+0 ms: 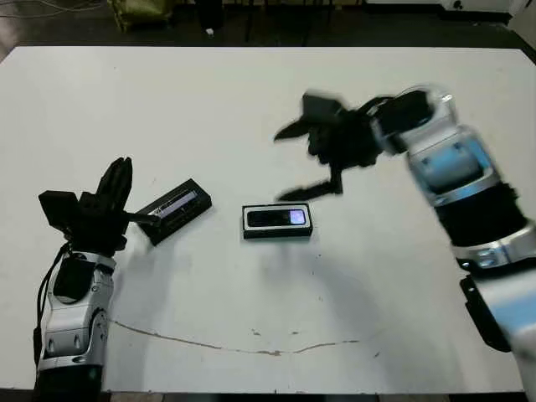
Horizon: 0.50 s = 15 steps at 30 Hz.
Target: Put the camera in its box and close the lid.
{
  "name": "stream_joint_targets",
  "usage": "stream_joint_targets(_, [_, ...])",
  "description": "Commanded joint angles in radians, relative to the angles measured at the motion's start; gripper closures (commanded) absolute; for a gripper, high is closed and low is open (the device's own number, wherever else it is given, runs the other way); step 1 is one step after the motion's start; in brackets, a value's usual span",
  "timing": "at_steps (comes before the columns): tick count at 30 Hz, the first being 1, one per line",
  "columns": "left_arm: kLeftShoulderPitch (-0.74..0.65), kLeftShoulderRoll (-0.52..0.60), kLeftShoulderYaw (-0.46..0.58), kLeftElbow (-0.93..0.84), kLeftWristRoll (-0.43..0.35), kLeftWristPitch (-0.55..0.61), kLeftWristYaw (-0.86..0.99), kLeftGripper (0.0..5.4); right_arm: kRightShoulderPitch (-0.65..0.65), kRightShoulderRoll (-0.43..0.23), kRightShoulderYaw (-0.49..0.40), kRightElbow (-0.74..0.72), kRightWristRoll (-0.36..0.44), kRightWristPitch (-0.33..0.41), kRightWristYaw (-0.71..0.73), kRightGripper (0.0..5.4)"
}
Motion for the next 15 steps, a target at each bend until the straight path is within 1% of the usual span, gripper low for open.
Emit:
stream_joint_targets(1, [0.032, 0.007, 0.005, -0.009, -0.011, -0.019, -0.023, 5.40, 0.150, -0.021, -0.115, -0.090, 0.061, 0.026, -0.111, 2.01])
stream_joint_targets(4, [0.045, 0.019, 0.007, -0.045, -0.013, -0.001, -0.029, 5.40, 0.282, 0.000, -0.222, -0.101, 0.113, -0.036, -0.225, 2.70])
stream_joint_targets(6, [0.049, 0.028, 0.009, -0.057, -0.012, -0.002, -0.039, 5.40, 0.355, 0.019, -0.278, -0.095, 0.146, -0.081, -0.292, 3.15])
stream_joint_targets(8, [0.046, 0.037, 0.011, -0.056, -0.010, -0.017, -0.055, 5.40, 0.434, 0.049, -0.332, -0.076, 0.179, -0.156, -0.355, 3.63])
stream_joint_targets(11, [0.045, 0.045, 0.013, -0.072, -0.013, 0.003, -0.060, 5.40, 0.531, 0.086, -0.383, -0.064, 0.225, -0.250, -0.413, 4.31])
stream_joint_targets(14, [0.044, 0.050, 0.011, -0.083, -0.018, 0.013, -0.061, 5.40, 0.632, 0.126, -0.419, -0.064, 0.244, -0.386, -0.472, 5.01])
stream_joint_targets(15, [0.043, 0.051, 0.010, -0.086, -0.019, 0.015, -0.061, 5.40, 0.658, 0.135, -0.430, -0.049, 0.256, -0.438, -0.471, 5.25])
